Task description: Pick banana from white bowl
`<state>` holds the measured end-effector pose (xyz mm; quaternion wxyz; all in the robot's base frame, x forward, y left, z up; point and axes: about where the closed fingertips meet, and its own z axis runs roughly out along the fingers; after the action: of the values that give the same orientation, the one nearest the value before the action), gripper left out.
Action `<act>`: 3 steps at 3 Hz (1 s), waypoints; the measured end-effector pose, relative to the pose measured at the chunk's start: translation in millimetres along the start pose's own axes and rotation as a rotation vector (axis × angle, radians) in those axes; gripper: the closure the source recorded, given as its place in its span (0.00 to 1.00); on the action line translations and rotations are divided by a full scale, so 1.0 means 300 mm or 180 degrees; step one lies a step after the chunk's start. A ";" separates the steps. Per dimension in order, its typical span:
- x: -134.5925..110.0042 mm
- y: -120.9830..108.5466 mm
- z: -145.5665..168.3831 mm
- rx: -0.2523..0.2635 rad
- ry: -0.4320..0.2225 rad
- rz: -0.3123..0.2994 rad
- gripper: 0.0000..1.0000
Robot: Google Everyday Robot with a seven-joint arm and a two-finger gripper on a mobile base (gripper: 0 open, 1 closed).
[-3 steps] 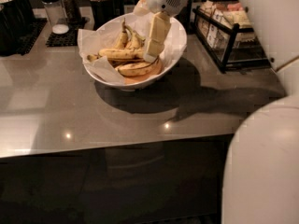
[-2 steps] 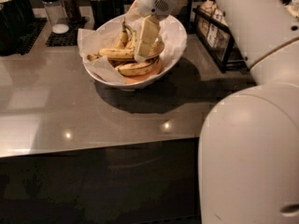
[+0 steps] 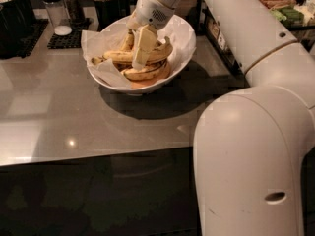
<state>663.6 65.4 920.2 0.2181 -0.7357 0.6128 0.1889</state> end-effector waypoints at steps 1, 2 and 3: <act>0.000 0.000 0.000 0.0000 0.0000 0.0000 0.19; 0.000 0.000 0.000 0.0000 0.0000 0.0000 0.41; 0.000 0.000 0.000 0.0000 0.0000 0.0000 0.65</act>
Offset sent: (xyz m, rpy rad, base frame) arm 0.0000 0.0000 0.0000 0.0001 -0.0001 0.0000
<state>663.7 65.5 920.2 0.2182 -0.7357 0.6128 0.1888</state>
